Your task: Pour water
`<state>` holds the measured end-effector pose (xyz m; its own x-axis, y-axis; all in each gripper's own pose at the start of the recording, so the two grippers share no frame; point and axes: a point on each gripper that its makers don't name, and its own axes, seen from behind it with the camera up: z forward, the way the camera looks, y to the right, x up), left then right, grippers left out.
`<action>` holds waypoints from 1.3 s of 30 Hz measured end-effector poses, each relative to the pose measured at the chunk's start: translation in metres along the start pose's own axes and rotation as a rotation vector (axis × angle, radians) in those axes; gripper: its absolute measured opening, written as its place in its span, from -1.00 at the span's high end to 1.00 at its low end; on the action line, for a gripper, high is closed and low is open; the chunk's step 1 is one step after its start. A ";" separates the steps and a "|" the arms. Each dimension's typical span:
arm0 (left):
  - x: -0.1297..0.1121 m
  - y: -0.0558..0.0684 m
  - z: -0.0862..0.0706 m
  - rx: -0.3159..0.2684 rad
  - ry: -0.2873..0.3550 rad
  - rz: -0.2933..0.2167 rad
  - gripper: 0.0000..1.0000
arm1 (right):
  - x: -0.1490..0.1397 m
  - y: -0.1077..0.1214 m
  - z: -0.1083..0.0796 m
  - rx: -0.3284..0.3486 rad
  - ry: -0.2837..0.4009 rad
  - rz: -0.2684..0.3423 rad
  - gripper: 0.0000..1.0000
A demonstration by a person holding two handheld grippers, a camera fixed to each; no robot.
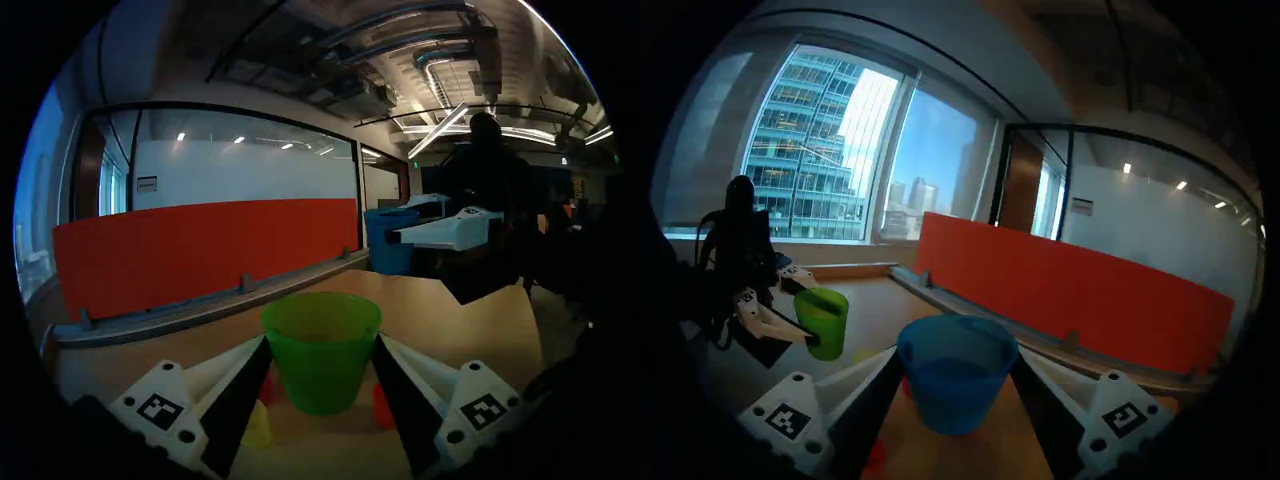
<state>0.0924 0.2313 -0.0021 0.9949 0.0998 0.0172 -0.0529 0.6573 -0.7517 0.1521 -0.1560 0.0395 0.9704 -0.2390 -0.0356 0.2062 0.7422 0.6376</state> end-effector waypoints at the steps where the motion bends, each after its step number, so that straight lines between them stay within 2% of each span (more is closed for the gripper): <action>1: -0.001 0.001 0.001 -0.004 -0.001 0.000 -0.67 | 0.002 -0.001 0.001 0.004 0.001 -0.012 -0.82; 8: -0.003 0.007 0.003 -0.020 0.003 -0.009 -0.67 | 0.014 -0.004 0.010 0.025 0.004 -0.083 -0.82; 20: -0.003 0.010 0.005 -0.030 0.008 -0.017 -0.67 | 0.038 -0.008 0.025 0.053 0.015 -0.218 -0.82; 39: -0.003 0.017 0.006 -0.050 0.011 -0.011 -0.67 | 0.066 -0.015 0.047 0.064 0.036 -0.412 -0.82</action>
<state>0.0884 0.2468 -0.0106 0.9962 0.0845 0.0191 -0.0375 0.6202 -0.7835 0.2072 -0.2125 0.0634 0.8122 -0.4850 -0.3242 0.5713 0.5484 0.6107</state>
